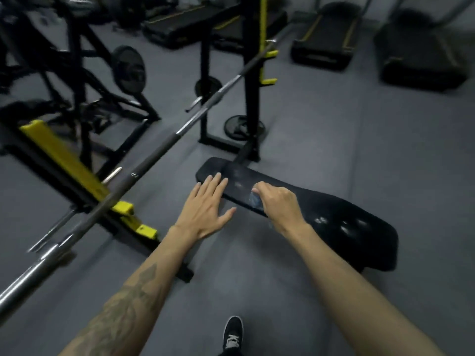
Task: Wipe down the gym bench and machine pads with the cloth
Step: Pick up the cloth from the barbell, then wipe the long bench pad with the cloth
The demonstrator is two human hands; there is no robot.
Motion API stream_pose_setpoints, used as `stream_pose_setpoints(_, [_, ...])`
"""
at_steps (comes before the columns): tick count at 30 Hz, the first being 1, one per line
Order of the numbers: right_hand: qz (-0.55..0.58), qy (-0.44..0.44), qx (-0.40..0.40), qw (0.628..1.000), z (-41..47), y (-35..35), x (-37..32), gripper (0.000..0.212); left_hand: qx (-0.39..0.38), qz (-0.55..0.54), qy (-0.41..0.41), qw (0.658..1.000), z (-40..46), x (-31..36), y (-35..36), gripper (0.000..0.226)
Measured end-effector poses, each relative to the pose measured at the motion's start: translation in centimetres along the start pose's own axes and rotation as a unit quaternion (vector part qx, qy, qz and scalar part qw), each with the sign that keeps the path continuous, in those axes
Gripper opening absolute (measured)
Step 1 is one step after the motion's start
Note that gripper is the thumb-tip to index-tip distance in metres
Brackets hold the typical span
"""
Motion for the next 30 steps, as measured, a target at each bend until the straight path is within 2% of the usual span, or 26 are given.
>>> stream_pose_setpoints(3, [-0.019,0.080,0.007,0.997,-1.0,-2.7,5.5,0.023,-0.002,-0.010,0.070,0.997,6.2,3.8,0.9,0.094])
stream_pose_setpoints(9, [-0.041,0.200,0.068,0.977,-5.0,-6.5,13.9,0.033,-0.012,-0.011,0.191,0.982,15.0,12.1,3.7,0.092])
stream_pose_setpoints(18, [-0.047,0.361,0.061,0.930,-13.6,-10.4,26.0,0.016,-0.047,-0.022,0.280,0.959,21.8,23.9,10.7,0.095])
stream_pose_setpoints(21, [-0.076,0.380,0.067,0.920,-16.4,-12.0,30.2,0.020,-0.054,-0.027,0.294,0.954,23.1,28.3,13.7,0.095])
stream_pose_setpoints(25, [-0.135,0.370,0.116,0.912,-19.3,-12.9,35.2,0.018,-0.059,-0.019,0.316,0.947,23.9,32.9,19.1,0.090])
stream_pose_setpoints(30, [-0.154,0.313,0.130,0.928,-23.5,-7.1,41.7,0.020,-0.054,-0.003,0.321,0.946,25.5,37.1,30.4,0.081])
Point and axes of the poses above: each hand's wrist, its own z-axis towards the middle knuckle, its own y-axis out of the palm, x = y × z, the point moved 4 cm from there along z, towards the middle knuckle, and after that the axes turned 14 degrees about z, right-handed, at the moved point
